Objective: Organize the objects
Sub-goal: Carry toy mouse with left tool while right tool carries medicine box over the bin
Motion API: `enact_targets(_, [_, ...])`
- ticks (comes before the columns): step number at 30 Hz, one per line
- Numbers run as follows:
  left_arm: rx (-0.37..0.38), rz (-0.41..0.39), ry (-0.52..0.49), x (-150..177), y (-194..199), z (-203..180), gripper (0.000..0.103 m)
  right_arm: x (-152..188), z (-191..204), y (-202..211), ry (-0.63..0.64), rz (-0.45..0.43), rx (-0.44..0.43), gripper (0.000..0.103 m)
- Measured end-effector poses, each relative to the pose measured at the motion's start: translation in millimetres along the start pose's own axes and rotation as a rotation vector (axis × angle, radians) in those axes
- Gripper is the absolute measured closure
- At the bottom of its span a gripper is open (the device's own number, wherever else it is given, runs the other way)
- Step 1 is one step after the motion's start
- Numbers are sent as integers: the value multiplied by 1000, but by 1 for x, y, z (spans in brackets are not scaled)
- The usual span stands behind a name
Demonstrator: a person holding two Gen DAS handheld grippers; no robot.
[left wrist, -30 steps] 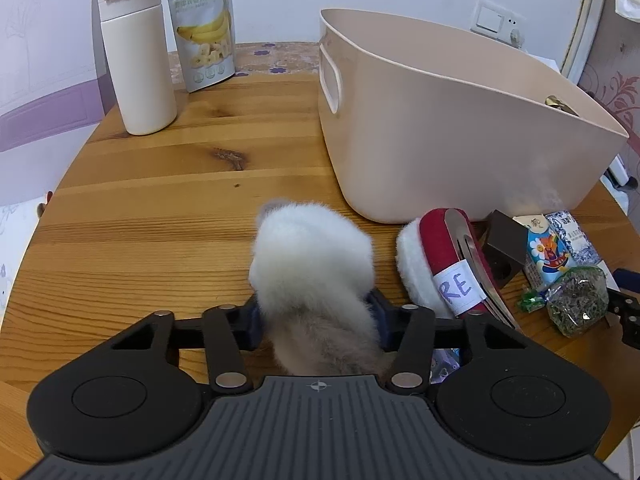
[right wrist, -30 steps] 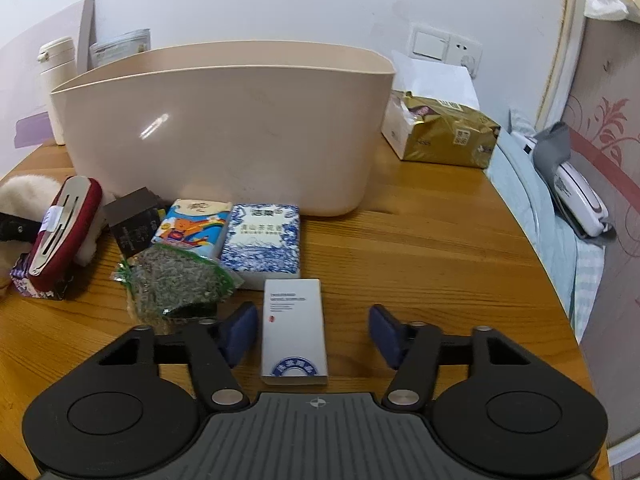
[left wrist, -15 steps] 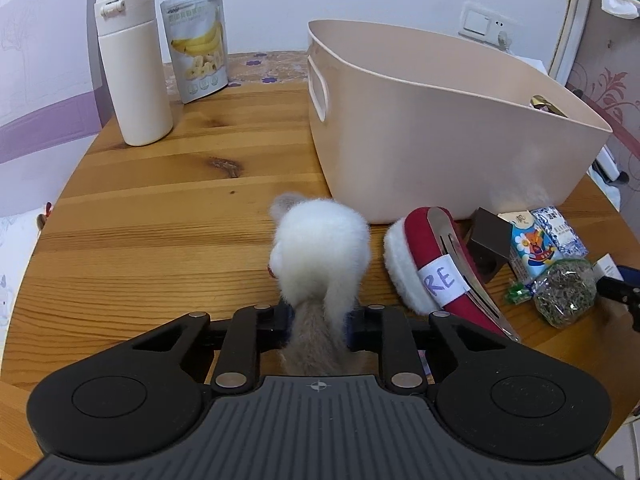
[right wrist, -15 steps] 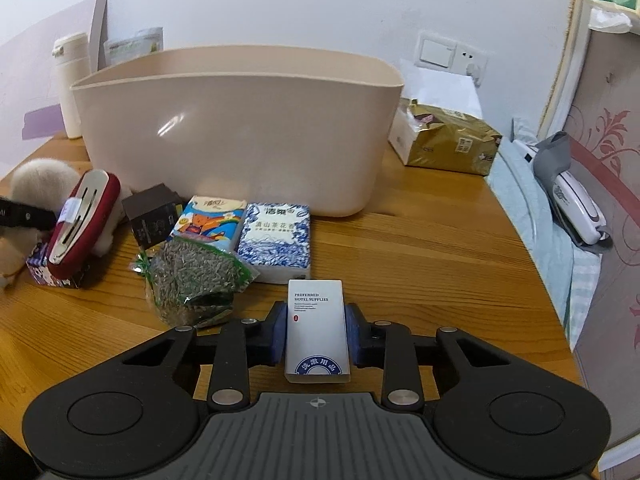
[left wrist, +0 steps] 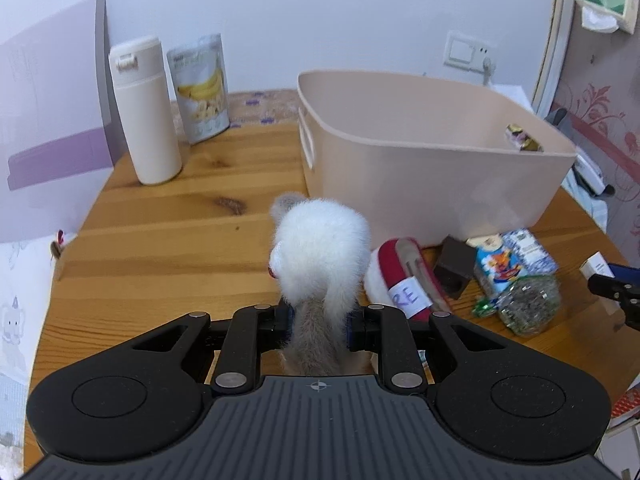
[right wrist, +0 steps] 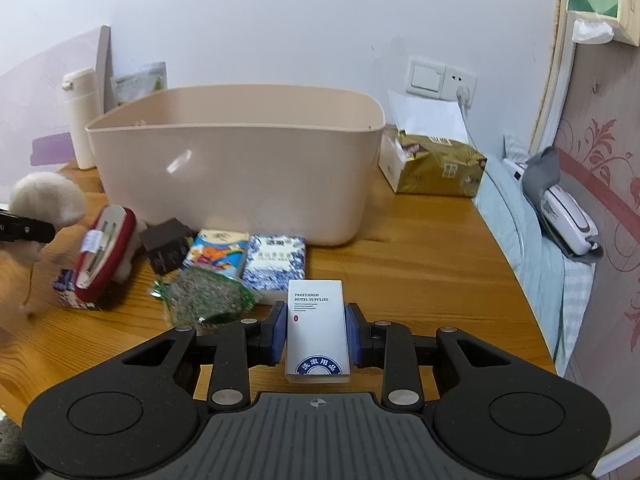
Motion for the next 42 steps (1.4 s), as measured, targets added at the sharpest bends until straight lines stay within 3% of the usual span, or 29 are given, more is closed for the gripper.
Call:
enact_targets(14, [26,-100,-9,-22,34,-5,81,-22,-5,24,-11,-80,-6,73])
enact_targets(18, [67,-109,18,-28,41,-1,81,-32,-4,29,-6,-106,-6,73])
enact_targets(42, [64,-257,-44,-100,55,-14,81,-80,-16,32,-26,-201,18,73])
Point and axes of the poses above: each gripper's, at about its wrist camera, not at the fingertips, and y roughly against the way its jaws point, z to its left, x to its underside, the point moved 2 cm from there along -y, roughly the way its jaws point, and after that the axes turned 2 degrees about -x, right-handed, at the moved point
